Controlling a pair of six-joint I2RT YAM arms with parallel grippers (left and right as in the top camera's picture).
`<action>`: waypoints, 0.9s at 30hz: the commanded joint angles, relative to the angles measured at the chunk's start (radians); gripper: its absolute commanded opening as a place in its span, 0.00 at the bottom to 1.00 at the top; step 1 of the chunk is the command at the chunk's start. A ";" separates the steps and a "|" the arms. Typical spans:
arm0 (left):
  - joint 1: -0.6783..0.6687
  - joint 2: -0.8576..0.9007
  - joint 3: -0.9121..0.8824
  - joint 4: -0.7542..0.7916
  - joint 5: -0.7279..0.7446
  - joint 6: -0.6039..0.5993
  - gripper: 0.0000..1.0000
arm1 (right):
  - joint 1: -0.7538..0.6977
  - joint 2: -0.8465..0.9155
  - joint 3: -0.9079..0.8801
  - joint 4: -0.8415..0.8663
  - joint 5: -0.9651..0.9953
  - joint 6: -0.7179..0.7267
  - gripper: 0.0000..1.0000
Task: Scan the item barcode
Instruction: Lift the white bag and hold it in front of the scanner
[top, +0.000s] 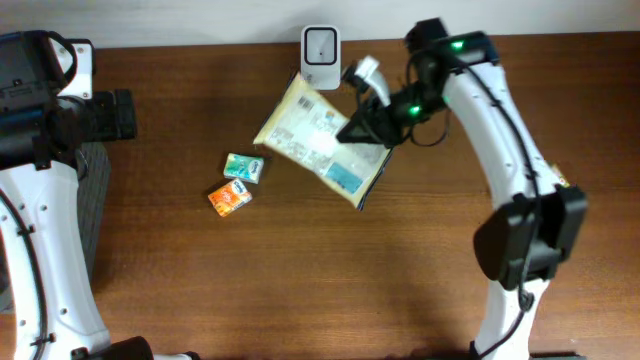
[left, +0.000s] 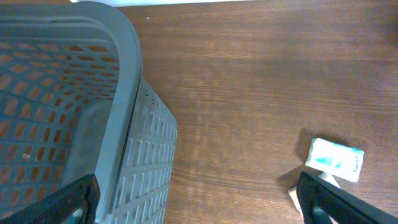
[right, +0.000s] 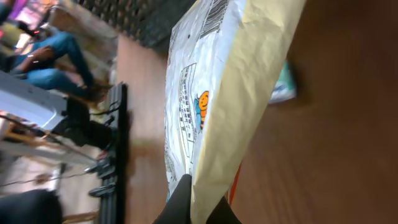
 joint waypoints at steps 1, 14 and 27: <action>0.006 0.000 -0.002 0.002 -0.007 0.016 0.99 | -0.016 -0.127 0.011 0.039 -0.033 0.005 0.04; 0.006 0.000 -0.002 0.002 -0.007 0.016 0.99 | -0.015 -0.298 0.012 0.157 0.120 0.185 0.04; 0.006 0.000 -0.002 0.002 -0.007 0.016 0.99 | 0.048 -0.280 0.011 0.192 0.429 0.351 0.04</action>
